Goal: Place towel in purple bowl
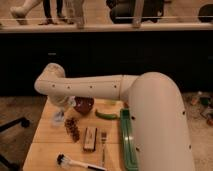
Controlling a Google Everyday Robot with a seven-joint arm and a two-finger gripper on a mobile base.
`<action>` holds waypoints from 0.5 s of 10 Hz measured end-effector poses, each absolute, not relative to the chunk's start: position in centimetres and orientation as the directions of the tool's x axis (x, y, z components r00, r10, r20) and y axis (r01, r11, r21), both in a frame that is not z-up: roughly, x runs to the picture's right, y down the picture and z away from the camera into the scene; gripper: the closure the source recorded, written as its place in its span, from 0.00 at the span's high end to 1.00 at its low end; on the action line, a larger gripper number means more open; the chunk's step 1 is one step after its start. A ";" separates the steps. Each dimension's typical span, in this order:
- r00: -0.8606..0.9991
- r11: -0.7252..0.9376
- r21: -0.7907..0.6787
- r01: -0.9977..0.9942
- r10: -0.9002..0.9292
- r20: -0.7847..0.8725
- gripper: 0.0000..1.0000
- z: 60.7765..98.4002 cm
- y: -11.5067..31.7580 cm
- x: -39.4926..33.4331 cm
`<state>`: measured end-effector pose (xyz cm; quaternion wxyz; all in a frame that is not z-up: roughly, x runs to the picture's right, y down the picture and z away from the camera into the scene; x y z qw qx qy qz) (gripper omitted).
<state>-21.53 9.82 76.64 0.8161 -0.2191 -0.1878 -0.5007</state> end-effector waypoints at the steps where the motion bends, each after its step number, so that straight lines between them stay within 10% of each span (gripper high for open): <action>1: 0.444 0.421 -0.173 0.891 -0.720 0.533 0.10 77.3 9.8 -21.0; 5: 0.480 0.455 -0.192 0.870 -0.685 0.548 0.10 79.4 9.4 -19.8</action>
